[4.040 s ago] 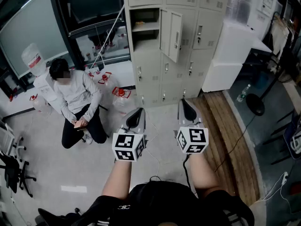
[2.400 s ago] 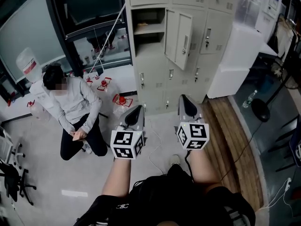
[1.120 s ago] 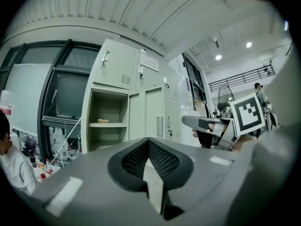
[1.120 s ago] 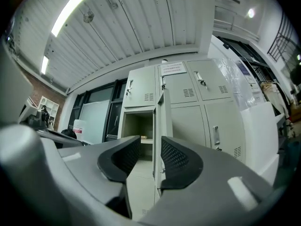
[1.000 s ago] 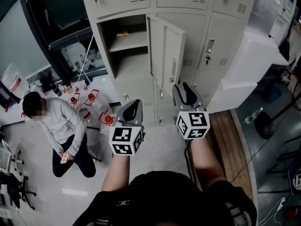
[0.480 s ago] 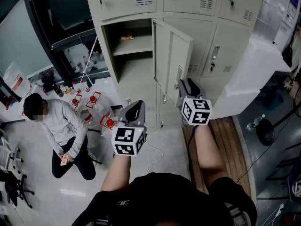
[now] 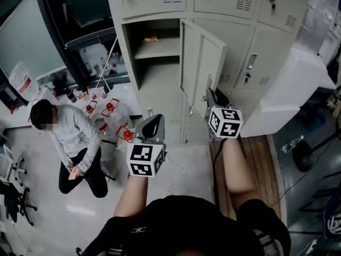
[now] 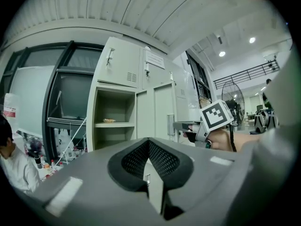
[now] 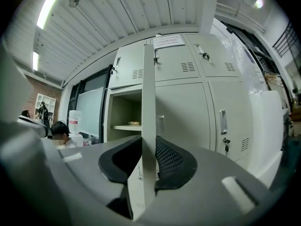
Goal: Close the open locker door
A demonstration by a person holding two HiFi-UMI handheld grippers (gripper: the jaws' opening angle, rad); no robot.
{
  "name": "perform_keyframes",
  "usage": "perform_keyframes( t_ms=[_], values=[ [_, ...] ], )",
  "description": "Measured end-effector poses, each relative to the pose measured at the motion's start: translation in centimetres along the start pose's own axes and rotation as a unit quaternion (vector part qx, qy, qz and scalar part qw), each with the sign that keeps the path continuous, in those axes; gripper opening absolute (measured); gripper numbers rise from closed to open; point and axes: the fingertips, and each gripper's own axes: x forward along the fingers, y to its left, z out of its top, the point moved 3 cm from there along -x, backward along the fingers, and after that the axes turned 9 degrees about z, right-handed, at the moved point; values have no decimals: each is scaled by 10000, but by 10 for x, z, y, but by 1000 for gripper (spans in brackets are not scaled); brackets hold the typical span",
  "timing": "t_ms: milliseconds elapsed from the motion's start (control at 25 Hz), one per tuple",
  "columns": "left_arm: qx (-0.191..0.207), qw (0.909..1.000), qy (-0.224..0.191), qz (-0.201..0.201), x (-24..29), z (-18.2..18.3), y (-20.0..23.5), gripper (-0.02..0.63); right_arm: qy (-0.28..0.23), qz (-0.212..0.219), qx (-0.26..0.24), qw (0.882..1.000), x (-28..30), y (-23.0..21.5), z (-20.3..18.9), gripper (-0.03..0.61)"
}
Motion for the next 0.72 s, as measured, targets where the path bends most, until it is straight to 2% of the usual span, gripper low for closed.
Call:
perform_keyframes(
  t_ms=[320,720],
  values=[
    [-42,9993,111,351,-14,-9,3,0,145,448,48,9989,1,20,-1,98],
    [-183,9948,214,980,-53,-25,16,0,291,975,-30,9948,10,58,-1,107]
  ],
)
